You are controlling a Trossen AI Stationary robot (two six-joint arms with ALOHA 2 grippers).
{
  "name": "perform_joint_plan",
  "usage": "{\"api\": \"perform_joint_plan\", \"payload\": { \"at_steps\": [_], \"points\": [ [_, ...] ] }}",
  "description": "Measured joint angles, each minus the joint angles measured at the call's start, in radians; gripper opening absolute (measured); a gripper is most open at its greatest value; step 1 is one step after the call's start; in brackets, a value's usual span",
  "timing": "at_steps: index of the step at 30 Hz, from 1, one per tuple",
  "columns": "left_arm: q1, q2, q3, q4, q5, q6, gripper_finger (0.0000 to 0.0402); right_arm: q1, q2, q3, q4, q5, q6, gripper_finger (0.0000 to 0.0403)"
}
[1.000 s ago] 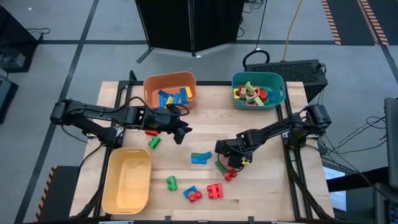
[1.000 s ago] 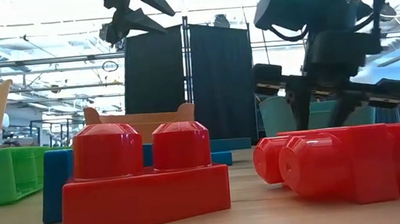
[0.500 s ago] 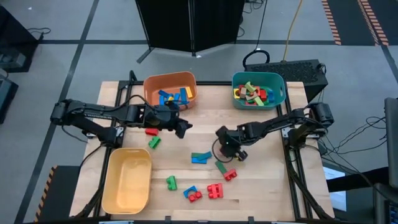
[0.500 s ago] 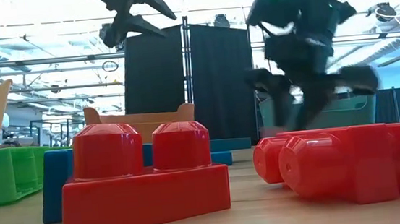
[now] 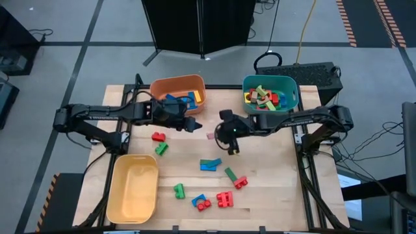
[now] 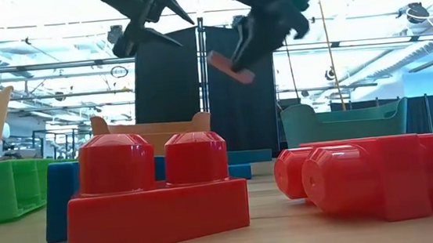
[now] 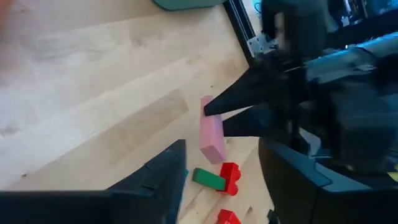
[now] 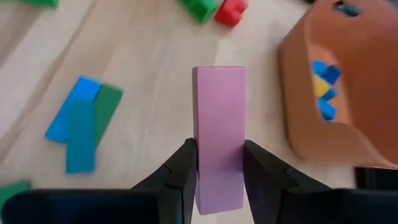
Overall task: Sort blocks by size
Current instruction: Put the pink rectangular block into the orange bin
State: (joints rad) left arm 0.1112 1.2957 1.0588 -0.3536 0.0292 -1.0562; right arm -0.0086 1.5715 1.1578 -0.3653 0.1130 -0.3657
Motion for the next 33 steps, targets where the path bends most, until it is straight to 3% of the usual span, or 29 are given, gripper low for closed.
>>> {"api": "perform_joint_plan", "payload": {
  "at_steps": [5,11,26,33],
  "points": [
    [0.013,0.0,0.0,0.0,0.033,-0.013,0.0258,-0.015,0.0,0.059,-0.004,0.074,0.022,0.0095],
    [0.014,0.0,0.0,0.005,0.05,-0.031,0.031,-0.032,0.0,0.076,0.008,0.075,0.033,0.0095],
    [0.014,0.158,-0.001,0.176,0.048,-0.039,0.0278,-0.034,0.0,0.077,0.045,0.075,0.092,0.0096],
    [0.019,0.171,-0.001,0.2,0.03,-0.04,0.025,-0.034,0.0,0.077,0.04,0.075,0.093,0.0096]
  ]
}}
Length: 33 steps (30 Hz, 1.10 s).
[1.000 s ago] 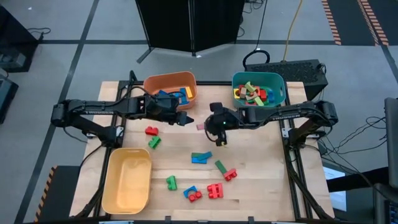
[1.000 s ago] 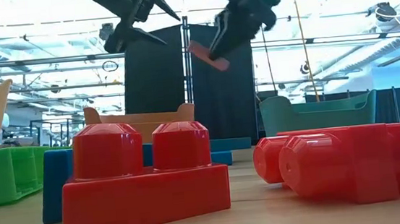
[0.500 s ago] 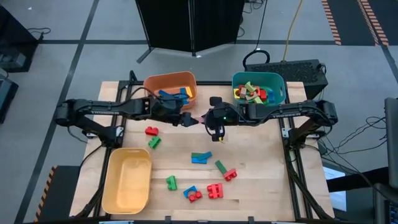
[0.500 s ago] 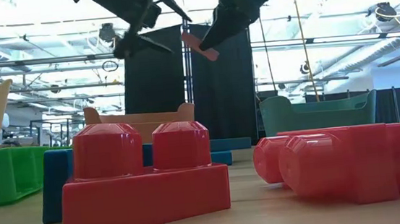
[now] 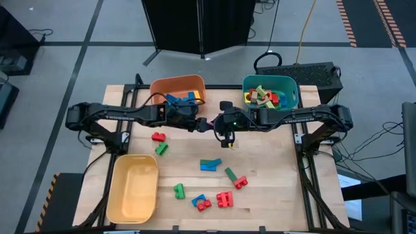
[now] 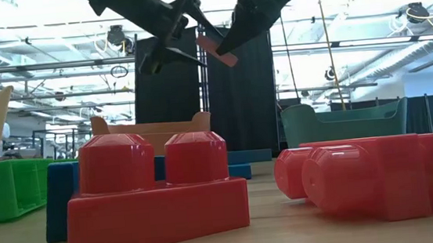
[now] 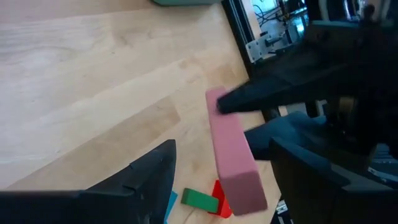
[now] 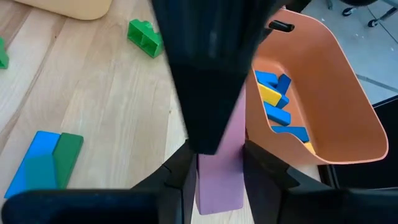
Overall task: Sort blocks by size
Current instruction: Put the pink rectangular block into the orange bin
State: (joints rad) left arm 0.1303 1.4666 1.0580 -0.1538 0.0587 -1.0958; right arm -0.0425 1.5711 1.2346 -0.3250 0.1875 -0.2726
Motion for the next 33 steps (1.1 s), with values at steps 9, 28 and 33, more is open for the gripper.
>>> {"api": "perform_joint_plan", "payload": {
  "at_steps": [9,28,33],
  "points": [
    [0.027,0.0,0.0,0.015,-0.002,-0.001,0.0174,0.0,0.0,0.0,-0.001,0.0,0.0,0.0096],
    [0.03,0.0,0.001,0.013,0.012,0.058,0.0048,-0.002,0.0,0.0,-0.001,0.002,0.026,0.0103],
    [0.054,-0.004,0.001,0.013,0.018,0.072,0.0045,-0.003,0.0,0.0,0.007,0.044,0.044,0.0126]
  ]
}}
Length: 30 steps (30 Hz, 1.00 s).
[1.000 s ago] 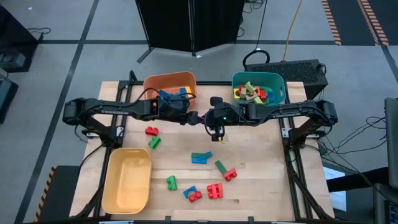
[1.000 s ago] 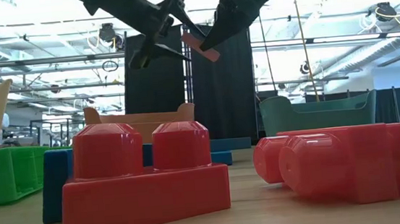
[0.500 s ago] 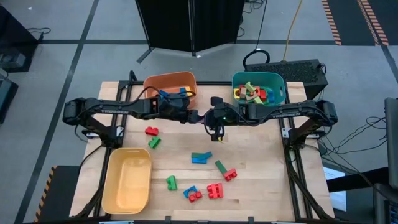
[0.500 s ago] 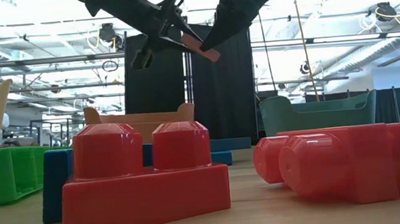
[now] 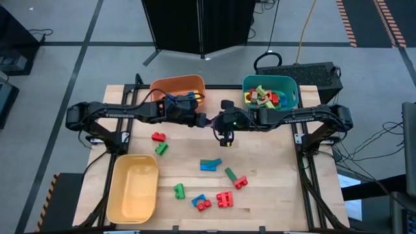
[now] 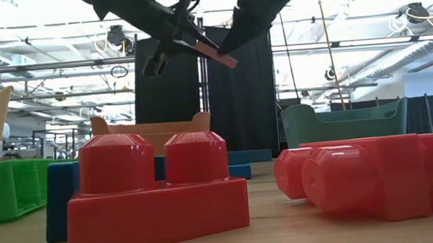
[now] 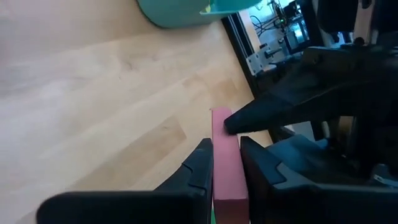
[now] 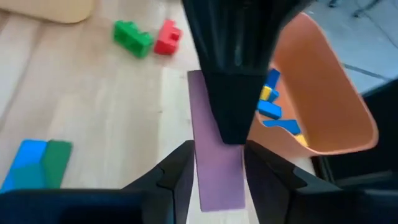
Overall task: Sort blocks by size
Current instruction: Put the pink rectangular block into the orange bin
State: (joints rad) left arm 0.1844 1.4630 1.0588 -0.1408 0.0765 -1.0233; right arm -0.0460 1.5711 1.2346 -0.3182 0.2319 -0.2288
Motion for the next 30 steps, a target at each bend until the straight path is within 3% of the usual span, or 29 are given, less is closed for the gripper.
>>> {"api": "perform_joint_plan", "payload": {
  "at_steps": [15,24,30],
  "points": [
    [0.176,-0.066,0.0,-0.054,0.002,0.123,0.0043,0.0,-0.027,0.001,-0.113,0.025,0.227,0.0177],
    [0.347,-0.065,0.0,-0.355,-0.05,0.276,0.0047,0.0,0.007,0.001,-0.178,-0.03,0.296,0.0173],
    [0.438,-0.065,0.0,-0.435,-0.056,0.347,0.0048,0.0,0.094,0.001,-0.143,-0.028,0.291,0.0173]
  ]
}}
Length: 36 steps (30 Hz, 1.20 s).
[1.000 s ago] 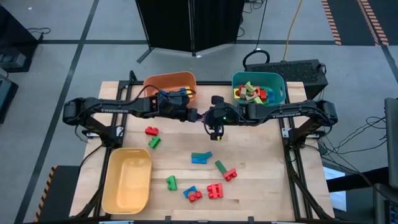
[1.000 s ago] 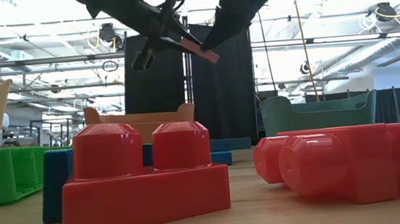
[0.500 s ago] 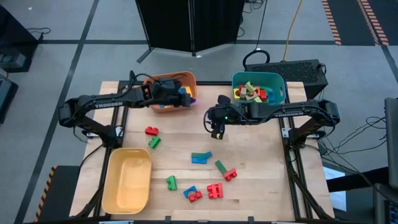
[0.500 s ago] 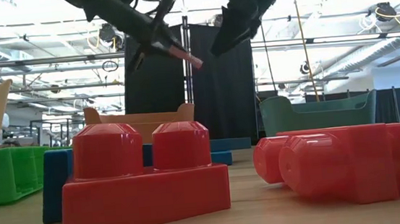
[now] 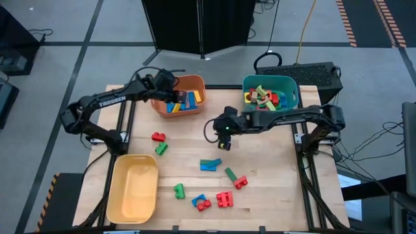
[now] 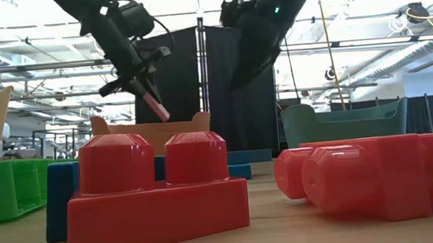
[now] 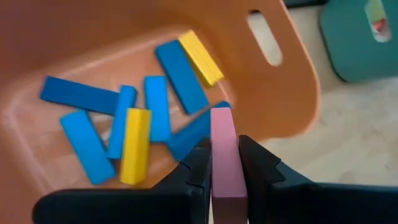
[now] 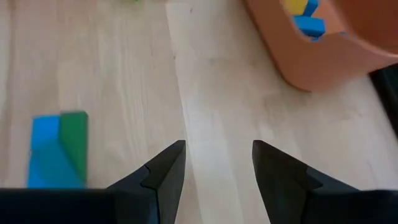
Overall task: Sort blocks by size
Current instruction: Put the pink rectangular block into the orange bin, then put the blue rectangular block into the orange bin
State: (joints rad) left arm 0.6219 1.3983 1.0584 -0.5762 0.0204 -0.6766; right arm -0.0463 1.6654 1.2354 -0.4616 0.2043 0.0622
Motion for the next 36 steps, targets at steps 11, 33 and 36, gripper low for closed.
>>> {"api": "perform_joint_plan", "payload": {
  "at_steps": [11,33,36],
  "points": [
    [0.108,0.078,0.0,-0.004,-0.021,0.031,0.0049,0.01,0.122,-0.001,0.015,-0.129,-0.083,0.0173],
    [0.137,0.182,0.0,0.033,0.021,0.038,0.0152,0.099,0.153,-0.001,0.002,-0.317,-0.161,0.0172],
    [0.137,0.175,0.0,0.05,0.094,0.065,0.0153,0.108,0.156,-0.002,-0.002,-0.333,-0.16,0.0172]
  ]
}}
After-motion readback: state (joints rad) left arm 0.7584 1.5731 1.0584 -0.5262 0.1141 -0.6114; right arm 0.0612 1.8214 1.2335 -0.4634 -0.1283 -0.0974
